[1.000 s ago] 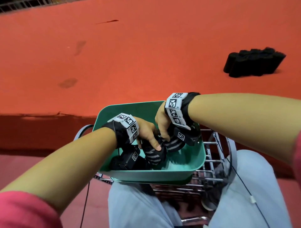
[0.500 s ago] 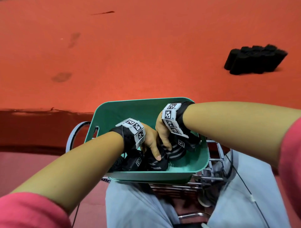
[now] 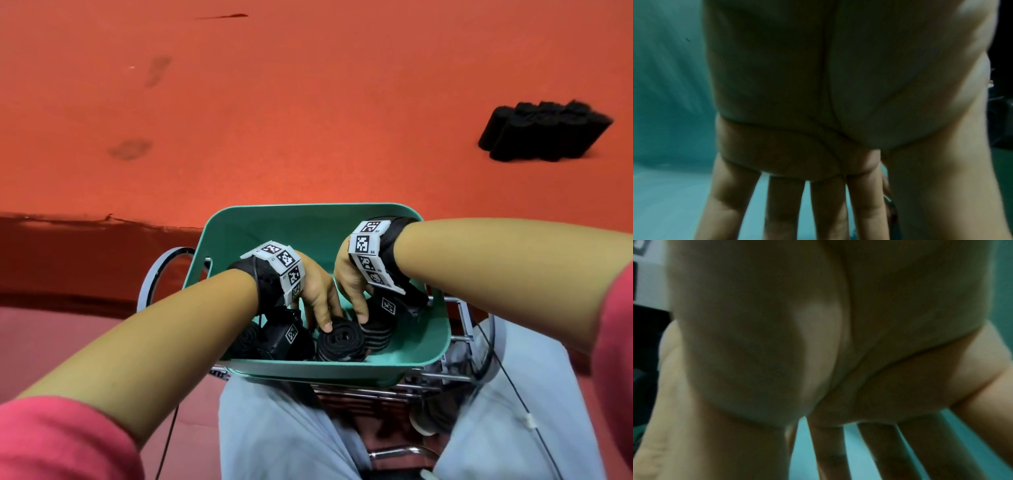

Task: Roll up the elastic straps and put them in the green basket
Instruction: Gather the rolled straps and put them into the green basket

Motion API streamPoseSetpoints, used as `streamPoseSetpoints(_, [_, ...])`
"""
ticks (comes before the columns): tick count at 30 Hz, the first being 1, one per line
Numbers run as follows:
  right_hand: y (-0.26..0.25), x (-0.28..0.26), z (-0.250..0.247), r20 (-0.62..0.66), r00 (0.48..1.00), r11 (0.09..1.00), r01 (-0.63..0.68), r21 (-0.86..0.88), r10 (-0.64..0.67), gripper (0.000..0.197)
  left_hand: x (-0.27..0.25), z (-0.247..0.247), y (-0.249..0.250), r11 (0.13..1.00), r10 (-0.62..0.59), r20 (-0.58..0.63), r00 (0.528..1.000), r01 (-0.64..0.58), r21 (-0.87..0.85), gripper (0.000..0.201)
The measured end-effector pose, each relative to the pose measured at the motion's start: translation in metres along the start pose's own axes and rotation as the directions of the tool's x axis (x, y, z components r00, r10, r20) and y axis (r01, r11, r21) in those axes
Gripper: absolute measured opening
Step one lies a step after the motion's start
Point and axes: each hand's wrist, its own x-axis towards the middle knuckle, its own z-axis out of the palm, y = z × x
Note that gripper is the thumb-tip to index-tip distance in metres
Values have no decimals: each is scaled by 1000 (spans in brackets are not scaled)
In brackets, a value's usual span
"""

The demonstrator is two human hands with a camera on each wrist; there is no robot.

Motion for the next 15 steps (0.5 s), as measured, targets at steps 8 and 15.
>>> streamPoseSetpoints(8, [-3,23,-2,22,1000,1000,4,22,-5,6,-7,-6,1,1000,0,-60,998,0,1,38])
streamPoseSetpoints(15, [8,-7,-19,-233,970,981,106,161,-67,20,-35,-24,-2,995,-15,-301,953,-14,-95,20])
